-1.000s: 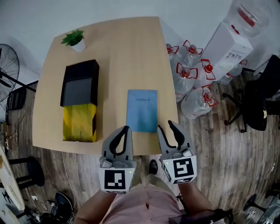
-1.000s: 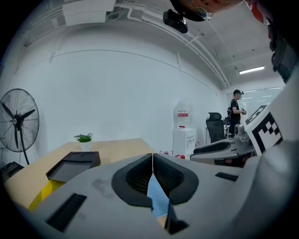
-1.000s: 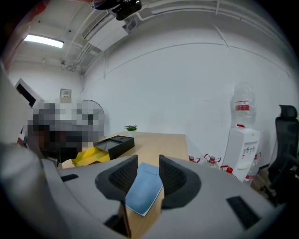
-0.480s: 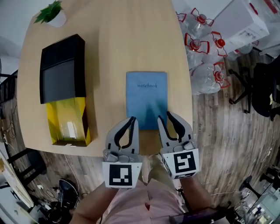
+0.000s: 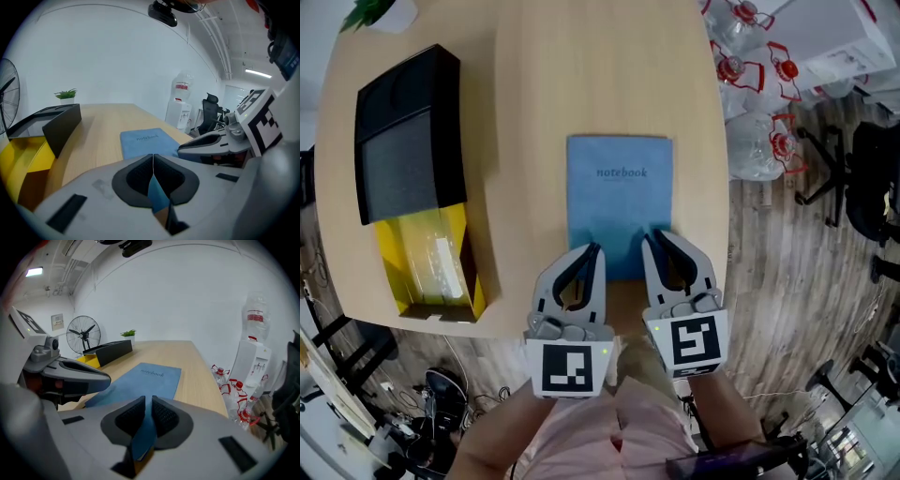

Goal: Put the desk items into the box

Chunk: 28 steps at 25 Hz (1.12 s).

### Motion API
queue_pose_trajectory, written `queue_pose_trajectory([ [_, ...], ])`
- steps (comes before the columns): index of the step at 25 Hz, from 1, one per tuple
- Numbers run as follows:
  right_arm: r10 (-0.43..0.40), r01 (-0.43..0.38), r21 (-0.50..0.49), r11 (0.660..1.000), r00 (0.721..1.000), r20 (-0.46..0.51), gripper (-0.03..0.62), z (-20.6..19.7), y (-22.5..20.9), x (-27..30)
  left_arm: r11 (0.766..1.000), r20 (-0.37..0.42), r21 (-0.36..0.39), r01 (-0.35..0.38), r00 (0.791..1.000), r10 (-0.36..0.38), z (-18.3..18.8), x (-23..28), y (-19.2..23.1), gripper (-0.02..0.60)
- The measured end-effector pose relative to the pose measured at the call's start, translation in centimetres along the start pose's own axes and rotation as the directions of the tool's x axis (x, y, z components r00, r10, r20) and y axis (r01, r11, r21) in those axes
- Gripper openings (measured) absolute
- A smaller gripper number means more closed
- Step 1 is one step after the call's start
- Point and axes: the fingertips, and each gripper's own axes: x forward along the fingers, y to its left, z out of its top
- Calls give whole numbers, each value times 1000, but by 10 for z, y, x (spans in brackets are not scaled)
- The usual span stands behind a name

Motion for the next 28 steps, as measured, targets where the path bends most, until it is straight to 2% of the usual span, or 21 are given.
queue_pose_trajectory([
  [5,-10,10,-9,1000,999,-30,46,-2,0,2,1000,-86,6,28,996,-27,-18,10,-4,15],
  [16,13,-15,-30,999,999,-43,44,-7,4,-2,995,-97,98,4,995,5,-27,8,-11,15],
  [28,36,-39,-39,998,997,-73,44,-32,16,-28,994,-116,107,1,993,12,-51,-17,-36,15],
])
